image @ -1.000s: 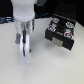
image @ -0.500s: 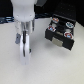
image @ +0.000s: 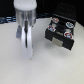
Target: Open the kcup holder, insert the kcup into the holder, and close the kcup holder
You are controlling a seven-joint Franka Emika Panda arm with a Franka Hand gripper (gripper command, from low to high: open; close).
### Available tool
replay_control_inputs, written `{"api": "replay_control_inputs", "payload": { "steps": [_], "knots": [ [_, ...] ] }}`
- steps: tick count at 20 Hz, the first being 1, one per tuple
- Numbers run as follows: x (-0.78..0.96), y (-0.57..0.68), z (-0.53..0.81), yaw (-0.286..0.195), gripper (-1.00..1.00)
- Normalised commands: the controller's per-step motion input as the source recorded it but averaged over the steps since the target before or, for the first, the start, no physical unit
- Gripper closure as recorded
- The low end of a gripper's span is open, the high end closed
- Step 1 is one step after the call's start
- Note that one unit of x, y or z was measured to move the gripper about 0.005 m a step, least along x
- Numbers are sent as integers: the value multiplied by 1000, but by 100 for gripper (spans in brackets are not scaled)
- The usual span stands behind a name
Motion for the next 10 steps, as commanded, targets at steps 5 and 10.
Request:
{"api": "replay_control_inputs", "payload": {
  "steps": [5,10],
  "knots": [
    [48,474,799,13,100],
    [44,596,658,20,100]
  ]
}}
